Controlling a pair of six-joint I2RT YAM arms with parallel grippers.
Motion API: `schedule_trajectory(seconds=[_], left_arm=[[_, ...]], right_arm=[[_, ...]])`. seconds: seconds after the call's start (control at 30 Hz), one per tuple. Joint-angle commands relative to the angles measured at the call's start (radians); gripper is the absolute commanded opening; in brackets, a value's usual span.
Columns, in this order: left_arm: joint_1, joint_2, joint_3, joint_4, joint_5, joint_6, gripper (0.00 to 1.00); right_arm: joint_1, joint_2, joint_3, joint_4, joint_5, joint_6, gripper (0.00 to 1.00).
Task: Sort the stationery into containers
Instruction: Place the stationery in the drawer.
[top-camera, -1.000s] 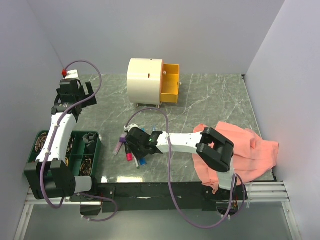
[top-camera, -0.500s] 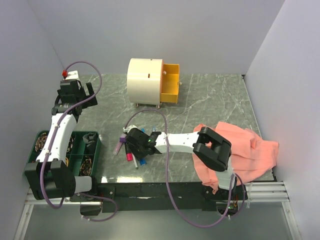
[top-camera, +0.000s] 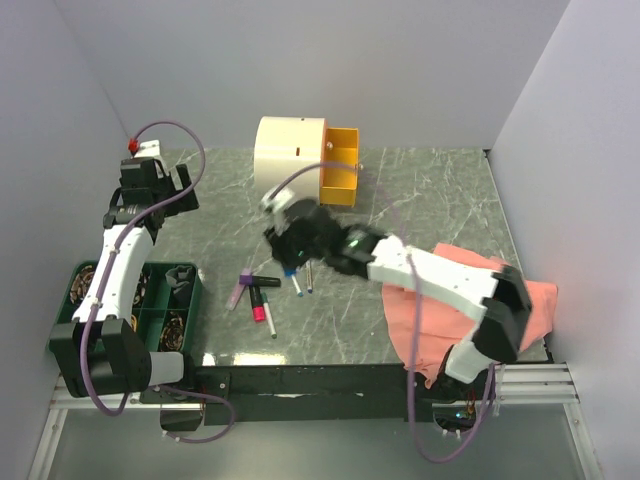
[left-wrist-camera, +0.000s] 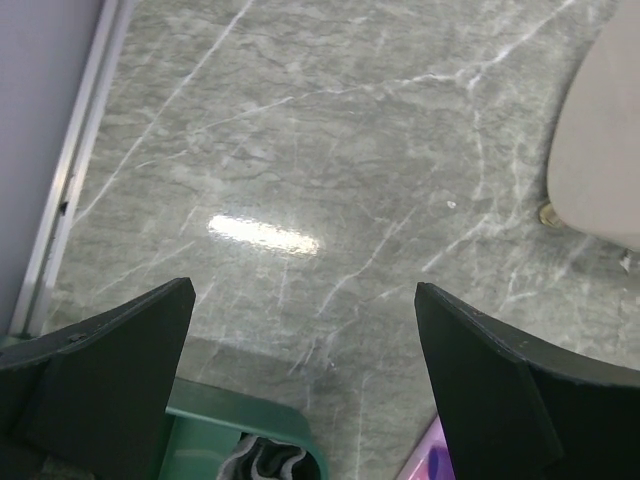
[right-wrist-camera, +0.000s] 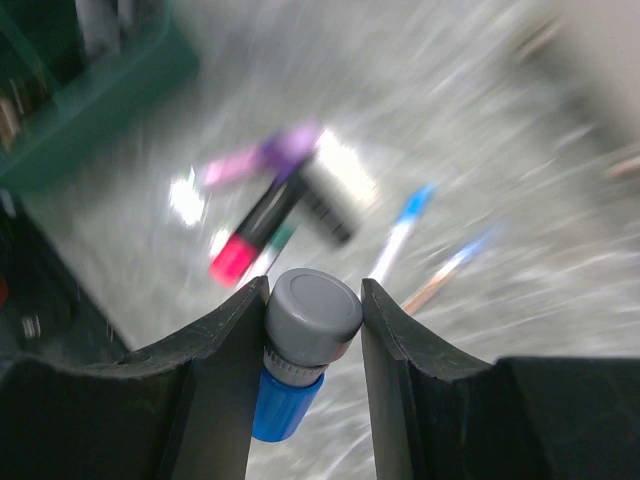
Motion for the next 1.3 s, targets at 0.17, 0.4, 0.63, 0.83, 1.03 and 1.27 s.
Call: schedule_trajectory(seconds=[0.17,0.4,0.63,0.83,1.03,1.27], left_arm=[[0.002,0.083,0.195,-0.078,0.114,0.027,1.00],[0.002,0.174,0.366,-0.153,0.261,0.058,0.99],[0.001,0.234,0.384,-0.156,0.374,0.070,1.00],[-0.024,0.282,0.409,-0.119,0.343,0.082,0.99],[-0.045,0.340,0.511,-0.122,0.323,0.111,1.00],[-0.061,0.394,0.584,-0.105,0.373,0.114,0.99]], right_arm=[[-0.358,-0.189,0.127,0.030,-0.067,-0.098,0.00],[-0.590,-0.062,0.272,0.091,-0.150,-0.105,0.00],[-0.661,0.246,0.577,0.047,-0.169,-0.055,0.00],[-0.674,0.414,0.737,-0.014,-0.167,-0.033,0.03],[-0.693,0.412,0.699,0.016,-0.196,-0.027,0.41],[-0.795,0.336,0.664,0.048,-0.411,0.112,0.69]])
